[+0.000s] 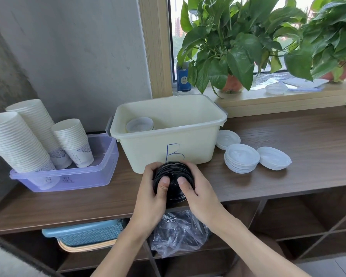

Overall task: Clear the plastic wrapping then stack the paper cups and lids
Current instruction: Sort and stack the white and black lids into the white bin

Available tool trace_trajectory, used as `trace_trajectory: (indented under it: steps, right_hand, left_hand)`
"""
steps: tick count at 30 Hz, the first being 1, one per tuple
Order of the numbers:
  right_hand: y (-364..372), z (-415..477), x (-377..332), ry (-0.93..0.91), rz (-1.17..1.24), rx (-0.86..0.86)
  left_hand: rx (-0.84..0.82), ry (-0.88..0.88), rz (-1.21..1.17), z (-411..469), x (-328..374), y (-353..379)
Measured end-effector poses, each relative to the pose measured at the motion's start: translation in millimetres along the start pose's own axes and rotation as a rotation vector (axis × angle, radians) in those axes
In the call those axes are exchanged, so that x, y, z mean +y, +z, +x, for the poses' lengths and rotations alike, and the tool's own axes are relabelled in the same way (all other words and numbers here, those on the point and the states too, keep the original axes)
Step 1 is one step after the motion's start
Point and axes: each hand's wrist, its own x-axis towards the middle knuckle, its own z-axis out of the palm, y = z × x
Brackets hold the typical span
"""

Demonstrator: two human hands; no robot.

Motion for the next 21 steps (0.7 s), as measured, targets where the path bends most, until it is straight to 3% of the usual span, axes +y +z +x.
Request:
trace_trajectory:
  steps: [11,21]
  right_hand:
    - [12.2,2.0,1.4,-0.025,0.009,0.079]
    - [9.3,4.6,3.7,0.008,-0.001,-0.023]
  left_hand:
    - [-0.047,-0.051,0.005,1.1,6.6,-1.1]
    - [0.124,-0.184,-0.097,0.9,4.9,-2.7]
